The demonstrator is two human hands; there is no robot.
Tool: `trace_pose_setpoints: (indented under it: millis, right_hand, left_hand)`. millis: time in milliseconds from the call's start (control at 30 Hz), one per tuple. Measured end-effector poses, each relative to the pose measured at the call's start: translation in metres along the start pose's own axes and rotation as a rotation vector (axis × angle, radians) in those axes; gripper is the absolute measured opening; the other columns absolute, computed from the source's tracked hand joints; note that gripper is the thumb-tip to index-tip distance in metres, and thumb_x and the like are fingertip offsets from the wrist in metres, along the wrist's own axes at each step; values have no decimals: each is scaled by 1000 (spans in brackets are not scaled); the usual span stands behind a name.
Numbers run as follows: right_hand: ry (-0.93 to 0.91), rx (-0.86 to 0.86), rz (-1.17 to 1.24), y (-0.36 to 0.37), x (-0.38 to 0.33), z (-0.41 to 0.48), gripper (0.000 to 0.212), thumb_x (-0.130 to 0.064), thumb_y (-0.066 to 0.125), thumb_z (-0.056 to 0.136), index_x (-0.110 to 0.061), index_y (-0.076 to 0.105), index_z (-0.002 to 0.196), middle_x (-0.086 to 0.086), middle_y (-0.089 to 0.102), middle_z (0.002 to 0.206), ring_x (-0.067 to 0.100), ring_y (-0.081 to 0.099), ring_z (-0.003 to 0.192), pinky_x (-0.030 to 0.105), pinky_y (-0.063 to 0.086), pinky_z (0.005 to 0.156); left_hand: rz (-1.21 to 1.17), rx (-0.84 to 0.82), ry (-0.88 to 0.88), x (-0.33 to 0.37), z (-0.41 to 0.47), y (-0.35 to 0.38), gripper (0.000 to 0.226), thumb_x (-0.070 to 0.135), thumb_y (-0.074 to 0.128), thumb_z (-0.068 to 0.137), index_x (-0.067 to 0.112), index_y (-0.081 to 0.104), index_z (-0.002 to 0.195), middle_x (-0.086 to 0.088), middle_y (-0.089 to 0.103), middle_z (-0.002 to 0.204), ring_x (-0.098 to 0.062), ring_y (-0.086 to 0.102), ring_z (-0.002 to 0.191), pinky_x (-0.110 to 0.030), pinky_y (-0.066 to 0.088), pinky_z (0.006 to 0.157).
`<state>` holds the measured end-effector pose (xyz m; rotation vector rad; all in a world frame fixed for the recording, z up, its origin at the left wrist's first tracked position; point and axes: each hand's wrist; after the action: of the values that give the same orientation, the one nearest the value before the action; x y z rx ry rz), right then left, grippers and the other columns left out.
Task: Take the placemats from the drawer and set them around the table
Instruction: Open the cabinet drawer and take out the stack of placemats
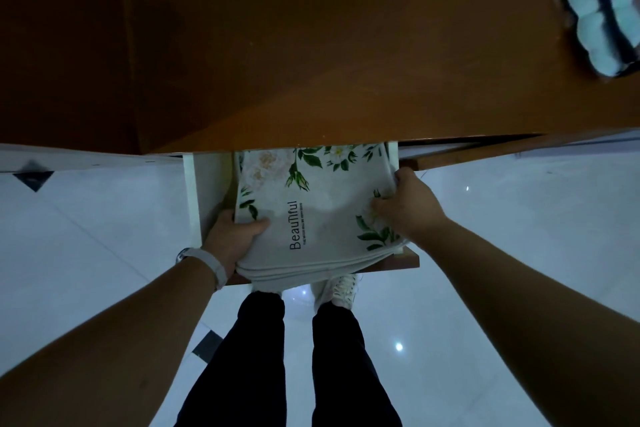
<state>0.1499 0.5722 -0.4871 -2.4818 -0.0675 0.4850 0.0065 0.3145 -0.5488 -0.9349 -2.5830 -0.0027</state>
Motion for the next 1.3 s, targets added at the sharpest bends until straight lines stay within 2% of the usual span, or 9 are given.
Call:
trace_pose_setpoints:
  millis: [200,333,400,533,633,767,1067,1200,1300]
  right_hand:
    - [-29,-3,62,-1,6,-13,35,-20,63,84,-16,47,114,10,58,108,27,61,89,28,44,60]
    - [-19,-25,108,-5,6,-32,36,-18,62,85,-15,46,117,5,59,101,25,60,87,34,51,68]
    - [-15,-30,146,-7,8,-46,38,-17,63,84,-16,46,119,5,59,99,24,60,86,41,56,74]
    - [-23,-16,207,-11,12,-80,32,-15,63,85,-15,46,112,6,59,98,26,60,87,43,56,79]
    - [-33,-21,243,-20,14,-109,26,-14,63,87,-16,45,105,1,56,89,24,58,83,37,53,76]
    - [-47,-38,235,-38,12,-151,25,-14,64,88,-11,47,106,3,57,91,25,59,86,33,48,73]
    - [-53,39,277,-78,16,-235,25,-13,61,88,-9,46,108,1,54,86,24,57,79,36,52,71]
    - [-47,128,307,-96,12,-270,24,-14,61,87,-13,46,104,-4,53,82,16,55,71,28,46,56]
    - [-21,212,331,-107,11,-302,23,-17,62,86,-13,47,103,0,56,84,21,59,75,37,55,65]
  left_hand:
    - [-133,24,70,8,-21,0,50,29,82,67,17,69,113,-11,71,111,-37,68,98,-59,53,83]
    - [-147,-3,75,19,-46,2,30,5,67,88,8,64,118,-12,69,107,-32,67,95,-45,54,83]
    - [-117,-7,114,21,-57,-2,30,3,67,87,10,64,116,-10,68,106,-28,66,93,-40,52,84]
    - [-91,2,133,16,-84,-10,53,11,79,72,9,62,123,-13,68,116,-34,65,104,-51,50,94]
    - [-110,31,127,11,-119,-9,45,4,73,82,8,60,125,-14,67,117,-34,65,102,-51,50,94]
    - [-104,64,124,12,-173,-10,39,3,69,85,10,58,123,-12,66,113,-29,64,95,-41,52,84]
    - [-65,49,223,26,-256,-4,37,5,69,87,12,57,121,-11,66,110,-28,64,91,-40,52,80]
    - [-42,-5,290,44,-287,-4,34,4,68,87,14,57,118,-8,68,107,-26,67,90,-38,54,75]
    - [-14,-73,347,57,-308,-5,38,2,68,87,12,58,122,-9,68,111,-28,67,93,-40,55,77]
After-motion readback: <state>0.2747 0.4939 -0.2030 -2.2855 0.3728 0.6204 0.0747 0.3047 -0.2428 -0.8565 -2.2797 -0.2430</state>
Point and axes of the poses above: each hand's wrist, its own z-axis towards the middle knuckle, its own y-axis out of the palm, x = y × z
